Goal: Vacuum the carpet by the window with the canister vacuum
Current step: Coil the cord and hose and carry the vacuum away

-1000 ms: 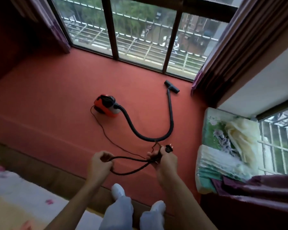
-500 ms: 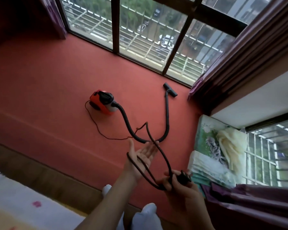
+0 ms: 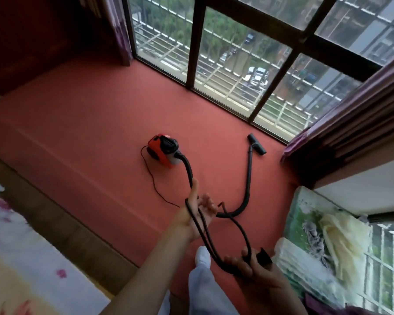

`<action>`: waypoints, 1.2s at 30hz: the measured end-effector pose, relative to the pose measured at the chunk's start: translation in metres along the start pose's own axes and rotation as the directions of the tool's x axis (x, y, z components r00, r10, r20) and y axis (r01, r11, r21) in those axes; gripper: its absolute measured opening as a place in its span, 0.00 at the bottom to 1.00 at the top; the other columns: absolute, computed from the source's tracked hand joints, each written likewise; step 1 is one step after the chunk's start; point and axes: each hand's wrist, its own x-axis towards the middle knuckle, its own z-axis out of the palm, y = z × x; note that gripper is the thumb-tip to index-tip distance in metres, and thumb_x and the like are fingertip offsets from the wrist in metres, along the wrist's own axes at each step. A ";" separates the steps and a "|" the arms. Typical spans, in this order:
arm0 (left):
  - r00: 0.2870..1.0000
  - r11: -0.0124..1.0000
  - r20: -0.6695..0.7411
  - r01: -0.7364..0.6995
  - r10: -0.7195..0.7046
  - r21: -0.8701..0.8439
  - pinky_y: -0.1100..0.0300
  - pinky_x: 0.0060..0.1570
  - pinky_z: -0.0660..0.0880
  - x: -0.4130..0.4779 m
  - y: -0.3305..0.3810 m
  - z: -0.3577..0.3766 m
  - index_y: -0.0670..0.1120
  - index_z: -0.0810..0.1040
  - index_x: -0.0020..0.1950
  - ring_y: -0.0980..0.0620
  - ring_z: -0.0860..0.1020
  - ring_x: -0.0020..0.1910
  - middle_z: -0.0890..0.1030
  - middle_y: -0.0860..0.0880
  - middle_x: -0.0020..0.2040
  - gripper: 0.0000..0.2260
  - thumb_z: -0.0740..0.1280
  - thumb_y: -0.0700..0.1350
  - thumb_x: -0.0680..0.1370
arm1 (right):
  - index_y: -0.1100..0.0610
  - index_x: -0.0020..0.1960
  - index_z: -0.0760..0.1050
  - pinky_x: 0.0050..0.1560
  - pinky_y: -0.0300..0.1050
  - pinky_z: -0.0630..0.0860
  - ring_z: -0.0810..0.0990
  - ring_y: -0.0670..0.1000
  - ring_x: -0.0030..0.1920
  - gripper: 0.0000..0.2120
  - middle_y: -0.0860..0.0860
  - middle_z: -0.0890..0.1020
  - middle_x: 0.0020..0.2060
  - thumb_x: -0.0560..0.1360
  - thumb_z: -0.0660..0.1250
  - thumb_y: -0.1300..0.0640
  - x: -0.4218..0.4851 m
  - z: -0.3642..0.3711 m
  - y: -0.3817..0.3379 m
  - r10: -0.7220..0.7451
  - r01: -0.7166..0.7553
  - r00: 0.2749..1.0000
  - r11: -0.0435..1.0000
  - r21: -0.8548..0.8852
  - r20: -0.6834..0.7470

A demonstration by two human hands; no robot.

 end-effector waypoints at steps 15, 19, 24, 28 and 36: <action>0.876 0.893 -0.175 -0.435 0.449 0.113 0.62 0.27 0.76 0.044 -0.039 0.063 0.42 0.76 0.50 0.55 0.72 0.21 0.69 0.52 0.23 0.06 0.62 0.43 0.83 | 0.60 0.44 0.84 0.61 0.57 0.77 0.83 0.55 0.48 0.18 0.54 0.81 0.36 0.58 0.85 0.55 0.081 -0.050 -0.112 0.001 -0.019 0.982 0.995 0.096 0.190; 0.737 0.615 0.012 -0.573 0.676 0.542 0.53 0.44 0.78 0.013 -0.043 0.060 0.41 0.75 0.51 0.48 0.80 0.34 0.75 0.49 0.30 0.05 0.61 0.40 0.83 | 0.61 0.39 0.80 0.53 0.49 0.79 0.82 0.52 0.38 0.14 0.51 0.74 0.29 0.58 0.82 0.60 0.106 -0.043 -0.124 0.034 -0.040 0.998 0.989 0.140 0.048; 0.670 0.323 0.172 -0.546 0.722 0.773 0.53 0.52 0.80 -0.035 -0.037 0.049 0.40 0.77 0.49 0.42 0.82 0.43 0.78 0.44 0.37 0.04 0.65 0.40 0.81 | 0.60 0.42 0.71 0.54 0.51 0.75 0.75 0.53 0.40 0.11 0.53 0.74 0.27 0.81 0.60 0.56 0.169 -0.014 -0.102 0.216 -0.218 0.974 0.976 -0.020 -0.066; 0.658 0.072 0.286 -0.461 0.696 0.884 0.66 0.49 0.76 -0.068 -0.035 0.037 0.37 0.80 0.47 0.57 0.80 0.42 0.82 0.48 0.38 0.04 0.66 0.31 0.78 | 0.59 0.45 0.68 0.44 0.56 0.76 0.75 0.57 0.39 0.08 0.57 0.75 0.32 0.81 0.59 0.56 0.205 0.034 -0.063 0.336 -0.331 0.942 0.934 -0.133 0.018; 0.525 -0.405 0.515 -0.319 0.678 0.857 0.69 0.63 0.70 -0.102 0.000 -0.031 0.48 0.83 0.54 0.65 0.72 0.66 0.78 0.62 0.55 0.15 0.61 0.34 0.76 | 0.61 0.38 0.71 0.66 0.65 0.69 0.76 0.69 0.56 0.16 0.66 0.80 0.35 0.83 0.56 0.58 0.225 0.131 0.001 0.426 -0.425 0.902 0.905 -0.023 0.076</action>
